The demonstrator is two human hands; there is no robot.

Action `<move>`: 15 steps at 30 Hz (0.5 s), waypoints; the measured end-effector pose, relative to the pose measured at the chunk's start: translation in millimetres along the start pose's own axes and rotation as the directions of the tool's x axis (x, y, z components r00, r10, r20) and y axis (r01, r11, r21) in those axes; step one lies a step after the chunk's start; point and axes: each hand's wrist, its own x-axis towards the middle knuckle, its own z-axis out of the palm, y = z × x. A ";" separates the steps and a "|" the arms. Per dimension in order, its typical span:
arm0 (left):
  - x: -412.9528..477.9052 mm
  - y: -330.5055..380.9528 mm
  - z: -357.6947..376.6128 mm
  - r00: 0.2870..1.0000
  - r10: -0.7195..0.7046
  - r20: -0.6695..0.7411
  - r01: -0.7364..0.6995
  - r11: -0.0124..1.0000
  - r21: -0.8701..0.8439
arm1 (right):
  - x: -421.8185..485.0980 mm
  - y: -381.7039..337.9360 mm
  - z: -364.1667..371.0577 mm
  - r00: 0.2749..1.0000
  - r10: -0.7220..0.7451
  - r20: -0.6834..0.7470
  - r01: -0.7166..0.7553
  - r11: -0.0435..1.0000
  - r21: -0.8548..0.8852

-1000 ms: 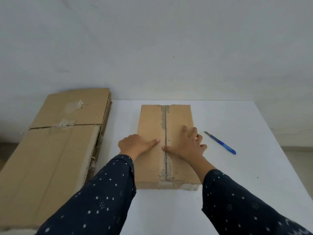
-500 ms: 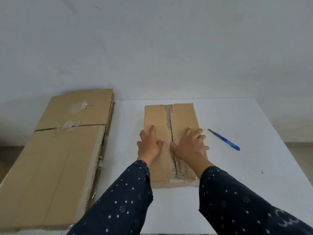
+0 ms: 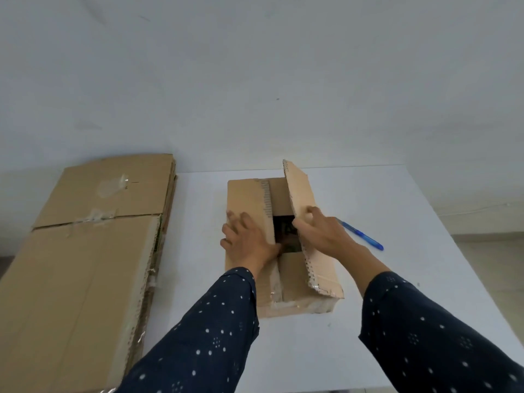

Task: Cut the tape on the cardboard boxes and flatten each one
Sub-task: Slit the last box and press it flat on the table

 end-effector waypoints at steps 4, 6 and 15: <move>3.4 -0.5 -12.5 0.997 -0.014 0.074 0.021 0.995 -0.095 | -11.0 -0.3 -22.0 0.995 -0.068 -0.073 0.071 0.997 0.042; 2.9 0.9 -24.6 0.994 -0.022 0.109 0.039 0.987 -0.158 | -12.5 -1.3 -34.9 0.989 -0.089 -0.122 0.093 0.995 0.025; 1.2 -22.0 -103.1 0.969 -0.159 0.188 0.246 0.675 -0.695 | -10.5 11.3 -45.2 0.969 -0.090 -0.229 0.078 0.995 -0.064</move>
